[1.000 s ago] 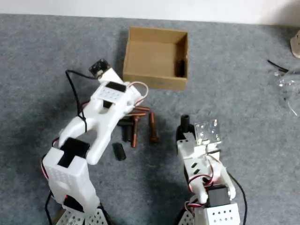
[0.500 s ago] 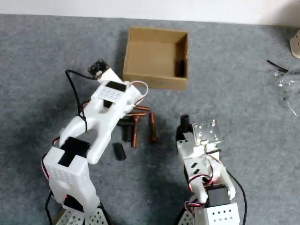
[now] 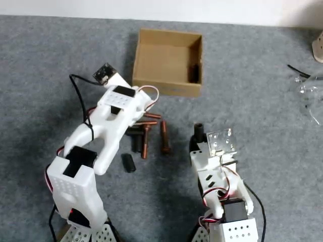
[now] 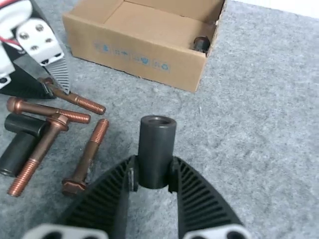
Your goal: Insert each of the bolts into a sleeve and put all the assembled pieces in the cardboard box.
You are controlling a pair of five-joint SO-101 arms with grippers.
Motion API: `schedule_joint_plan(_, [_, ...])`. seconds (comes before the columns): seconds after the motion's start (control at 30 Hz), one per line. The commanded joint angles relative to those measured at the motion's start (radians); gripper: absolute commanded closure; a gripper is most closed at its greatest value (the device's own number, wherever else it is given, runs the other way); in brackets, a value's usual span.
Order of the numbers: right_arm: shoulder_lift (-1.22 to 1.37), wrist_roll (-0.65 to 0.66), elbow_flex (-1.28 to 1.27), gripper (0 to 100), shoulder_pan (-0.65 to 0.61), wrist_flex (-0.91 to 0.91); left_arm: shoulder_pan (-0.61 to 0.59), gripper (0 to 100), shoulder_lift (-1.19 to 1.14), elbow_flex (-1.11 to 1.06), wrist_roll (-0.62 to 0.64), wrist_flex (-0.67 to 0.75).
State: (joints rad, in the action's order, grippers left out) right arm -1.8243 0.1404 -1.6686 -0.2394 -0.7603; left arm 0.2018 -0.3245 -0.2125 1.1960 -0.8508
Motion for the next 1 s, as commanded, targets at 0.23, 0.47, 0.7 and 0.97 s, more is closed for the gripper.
schedule_joint_plan(0.23, [-0.015,0.014,-0.058,99.4,0.002,0.042,0.005,93,0.001,0.025,0.009,-0.018])
schedule_joint_plan(0.47, [-0.015,0.014,-0.058,99.4,0.002,0.042,0.033,93,0.008,0.031,0.012,-0.095])
schedule_joint_plan(0.7, [-0.015,0.014,-0.058,99.4,0.002,0.042,0.019,84,0.012,0.035,0.012,-0.069])
schedule_joint_plan(0.97, [-0.015,0.014,-0.058,99.4,0.002,0.042,-0.025,87,-0.005,0.027,0.06,-0.043])
